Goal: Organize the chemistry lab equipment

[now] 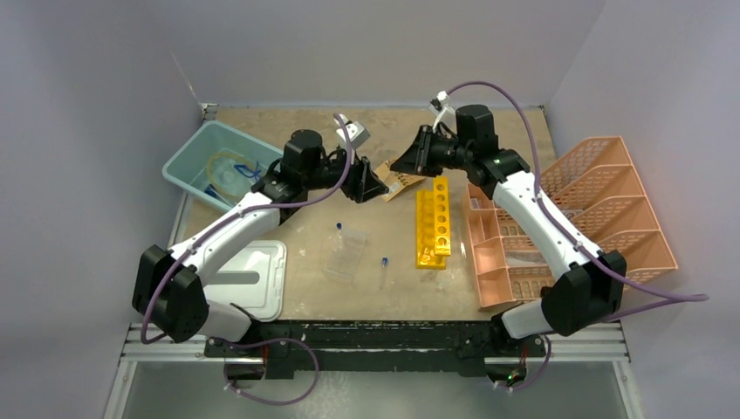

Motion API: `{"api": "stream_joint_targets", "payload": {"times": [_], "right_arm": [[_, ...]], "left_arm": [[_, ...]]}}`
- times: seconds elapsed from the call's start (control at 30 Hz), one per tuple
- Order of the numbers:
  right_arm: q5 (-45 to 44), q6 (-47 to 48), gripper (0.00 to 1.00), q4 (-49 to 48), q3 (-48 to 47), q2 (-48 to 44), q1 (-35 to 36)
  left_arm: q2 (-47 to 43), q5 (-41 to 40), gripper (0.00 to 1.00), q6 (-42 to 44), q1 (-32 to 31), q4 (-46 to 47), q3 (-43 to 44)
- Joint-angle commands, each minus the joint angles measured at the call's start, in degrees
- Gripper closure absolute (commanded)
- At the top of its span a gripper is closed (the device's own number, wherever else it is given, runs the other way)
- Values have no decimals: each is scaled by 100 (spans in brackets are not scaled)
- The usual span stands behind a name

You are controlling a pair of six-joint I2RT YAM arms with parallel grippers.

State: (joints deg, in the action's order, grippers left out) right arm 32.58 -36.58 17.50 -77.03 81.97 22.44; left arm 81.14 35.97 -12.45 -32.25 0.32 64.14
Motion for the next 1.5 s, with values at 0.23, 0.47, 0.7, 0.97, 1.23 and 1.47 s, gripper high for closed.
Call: {"api": "stream_joint_targets", "payload": {"times": [0.23, 0.47, 0.7, 0.97, 1.23, 1.47], "right_arm": [[-2154, 2084, 90, -756, 487, -527, 358], [-3223, 2615, 91, -2158, 1999, -1001, 1594], [-4141, 3373, 92, -3090, 2720, -815, 2663], [-3894, 4019, 91, -3497, 2884, -544, 2957], [-3273, 4141, 91, -3642, 2671, -33, 3068], [-2938, 4171, 90, -3739, 2572, 365, 3159]], "left_arm": [[-1634, -2566, 44, -903, 586, -417, -440], [-2717, -4691, 44, -1545, 597, -1312, -953], [-3027, -5190, 44, -1488, 597, -1740, -1089], [-2782, -5412, 44, -1622, 597, -1642, -1302], [-2770, -5682, 44, -1663, 597, -1784, -1396], [-2914, -6090, 44, -1728, 597, -1833, -1464]]}}
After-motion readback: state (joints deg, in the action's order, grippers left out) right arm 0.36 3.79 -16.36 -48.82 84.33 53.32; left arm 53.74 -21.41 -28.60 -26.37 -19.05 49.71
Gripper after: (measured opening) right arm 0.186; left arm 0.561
